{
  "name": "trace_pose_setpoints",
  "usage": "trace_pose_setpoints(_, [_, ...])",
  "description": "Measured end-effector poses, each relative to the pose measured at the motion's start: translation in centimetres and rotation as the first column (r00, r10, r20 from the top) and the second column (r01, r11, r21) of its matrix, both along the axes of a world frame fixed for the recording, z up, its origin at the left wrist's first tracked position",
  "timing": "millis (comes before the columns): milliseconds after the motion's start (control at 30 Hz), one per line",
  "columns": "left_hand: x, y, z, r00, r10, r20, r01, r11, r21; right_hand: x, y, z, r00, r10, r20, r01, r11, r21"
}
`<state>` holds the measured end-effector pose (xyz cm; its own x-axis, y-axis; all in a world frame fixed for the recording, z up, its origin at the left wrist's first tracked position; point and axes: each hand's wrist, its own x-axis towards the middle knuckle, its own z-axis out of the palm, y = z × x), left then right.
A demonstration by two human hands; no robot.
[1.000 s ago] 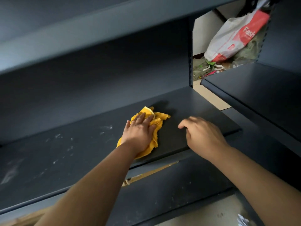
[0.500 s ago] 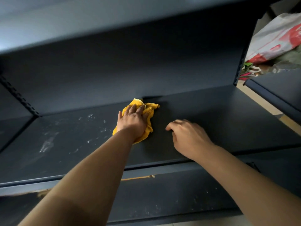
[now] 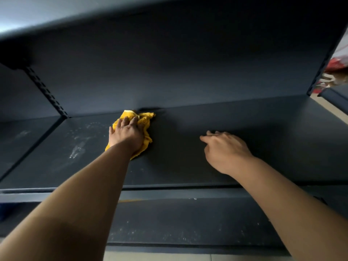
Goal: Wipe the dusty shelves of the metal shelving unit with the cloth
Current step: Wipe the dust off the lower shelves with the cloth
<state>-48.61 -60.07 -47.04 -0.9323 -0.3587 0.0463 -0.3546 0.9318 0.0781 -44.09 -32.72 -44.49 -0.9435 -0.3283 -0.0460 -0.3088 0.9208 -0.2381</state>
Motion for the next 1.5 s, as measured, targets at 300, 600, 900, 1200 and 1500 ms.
trace_pose_setpoints(300, [5.6,3.7,0.7,0.998,-0.056,0.021,0.055,0.997,0.054,0.2,0.2,0.0,0.998,0.020,0.061,-0.019,1.000,-0.009])
trace_pose_setpoints(600, [11.0,12.1,2.1,0.941,-0.313,0.127,0.293,0.944,0.154,0.3,0.9,0.2,0.994,-0.015,0.105,0.025,0.995,-0.096])
trace_pose_setpoints(900, [14.0,11.9,2.6,0.834,-0.548,-0.068,0.552,0.828,0.099,0.2,2.2,0.0,0.987,0.022,0.162,0.021,0.965,-0.260])
trace_pose_setpoints(1200, [13.1,12.6,6.9,0.994,-0.009,-0.113,0.110,0.338,0.935,0.1,2.5,1.4,0.977,-0.003,0.213,0.094,0.903,-0.419])
trace_pose_setpoints(1500, [10.0,8.9,5.9,0.886,-0.397,-0.239,0.442,0.880,0.176,0.8,1.2,0.9,0.992,-0.042,0.117,0.073,0.960,-0.270])
